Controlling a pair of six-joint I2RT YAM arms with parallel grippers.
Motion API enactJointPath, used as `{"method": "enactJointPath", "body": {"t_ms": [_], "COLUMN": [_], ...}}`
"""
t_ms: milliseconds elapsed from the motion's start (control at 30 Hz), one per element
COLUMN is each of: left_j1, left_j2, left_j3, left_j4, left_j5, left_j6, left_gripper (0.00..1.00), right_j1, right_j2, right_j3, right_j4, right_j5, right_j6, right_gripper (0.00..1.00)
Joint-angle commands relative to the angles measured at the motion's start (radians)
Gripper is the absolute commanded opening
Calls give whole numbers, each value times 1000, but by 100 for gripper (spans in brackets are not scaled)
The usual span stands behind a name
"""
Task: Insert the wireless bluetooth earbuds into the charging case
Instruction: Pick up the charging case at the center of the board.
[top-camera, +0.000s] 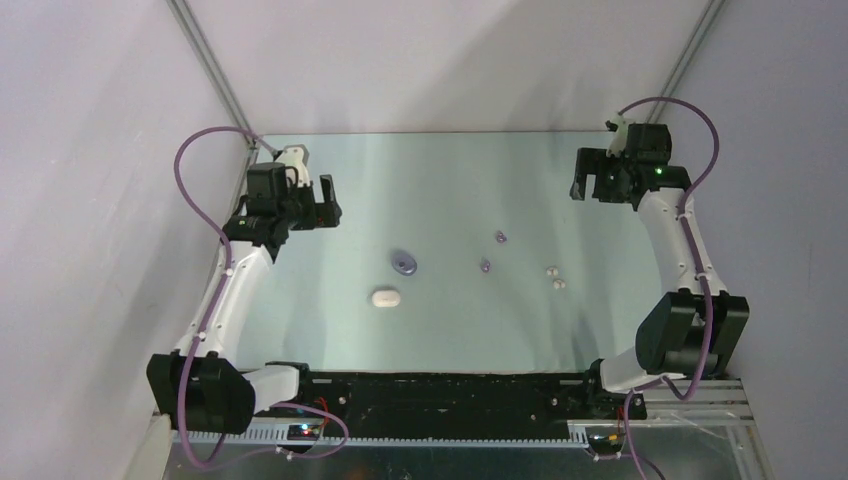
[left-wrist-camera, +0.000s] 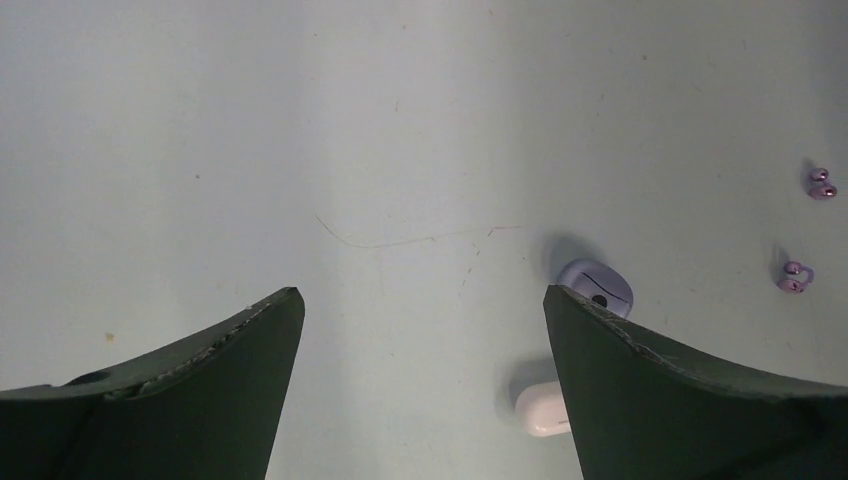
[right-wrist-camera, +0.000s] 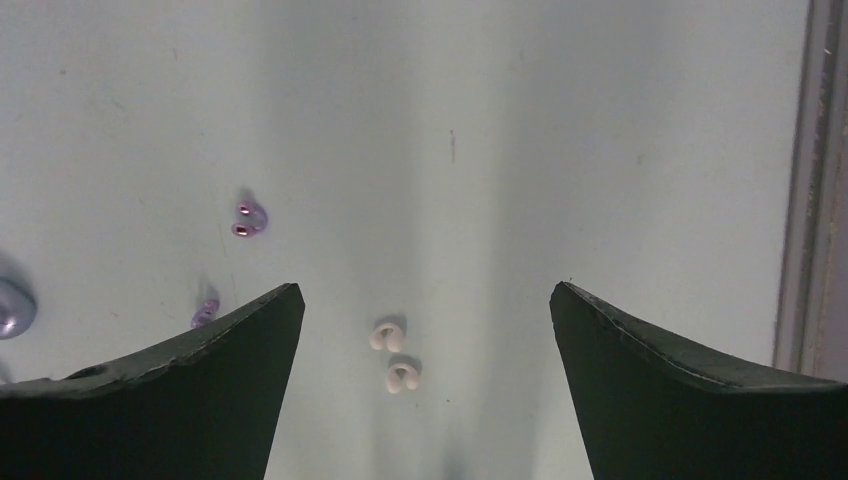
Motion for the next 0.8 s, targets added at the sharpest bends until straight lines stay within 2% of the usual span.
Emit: {"method": "enactJointPath", "body": {"t_ms": [0,67,100,167,333,500,600,767], "left_j1": [4,4,6,9,51,105,129,154], "left_j2": [-22,-32,-34,-42,-45,-85,-119,-143], "left_j3": [-5,-22,-31,-43,-69,-119,-152,-186], "left_j4": [-16,-19,-21,-32,-57,-63,-74,-92], "left_j5": [37,44,46,49,109,101,86,80], "left_j6": [-39,-56,-59,-71,-163,-218,-244,-250], "left_gripper": [97,97,97,99,100,98,97,97], "right_j1": [21,26,30,64,296,499,581,721], "right_j2": [33,76,88,119,214,356,430,581], "right_j3": [10,34,46,66,141,249,306,384], "right_j4": [54,28,23,22,26,31,44,55], "right_j5": [-63,-171,-240,-280,-207,-125,-64,-13], "right_j6": [49,50,50,51,23,48,119,74], "right_gripper": [99,97,92,87,79,79,76,81]}}
